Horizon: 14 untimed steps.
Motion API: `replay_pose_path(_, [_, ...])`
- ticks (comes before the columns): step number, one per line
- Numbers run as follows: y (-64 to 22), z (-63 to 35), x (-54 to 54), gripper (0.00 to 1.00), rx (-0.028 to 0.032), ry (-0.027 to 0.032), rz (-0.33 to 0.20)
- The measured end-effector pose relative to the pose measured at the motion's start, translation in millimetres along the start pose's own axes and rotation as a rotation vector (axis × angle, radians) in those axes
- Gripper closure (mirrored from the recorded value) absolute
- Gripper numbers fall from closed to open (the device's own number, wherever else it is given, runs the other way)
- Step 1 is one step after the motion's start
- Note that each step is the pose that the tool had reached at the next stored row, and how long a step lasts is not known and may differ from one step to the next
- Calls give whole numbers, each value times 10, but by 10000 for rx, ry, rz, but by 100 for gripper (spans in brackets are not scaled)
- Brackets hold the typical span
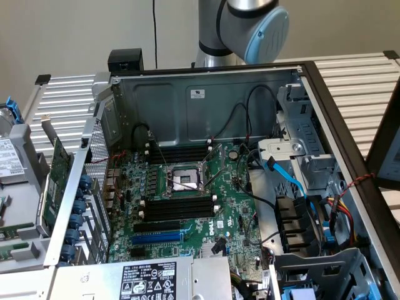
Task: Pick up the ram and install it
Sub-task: 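Reach for the ram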
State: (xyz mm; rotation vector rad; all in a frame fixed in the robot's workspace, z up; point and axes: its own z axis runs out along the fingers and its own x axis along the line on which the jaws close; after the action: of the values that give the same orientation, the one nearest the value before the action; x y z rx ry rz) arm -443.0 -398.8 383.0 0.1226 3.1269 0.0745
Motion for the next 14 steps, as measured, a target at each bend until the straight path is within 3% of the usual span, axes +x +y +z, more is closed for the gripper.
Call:
replay_pose_path(11, [-42,4,490,89,-8,0,0])
replay_pose_path(14, [-44,3,508,89,-8,1,0])
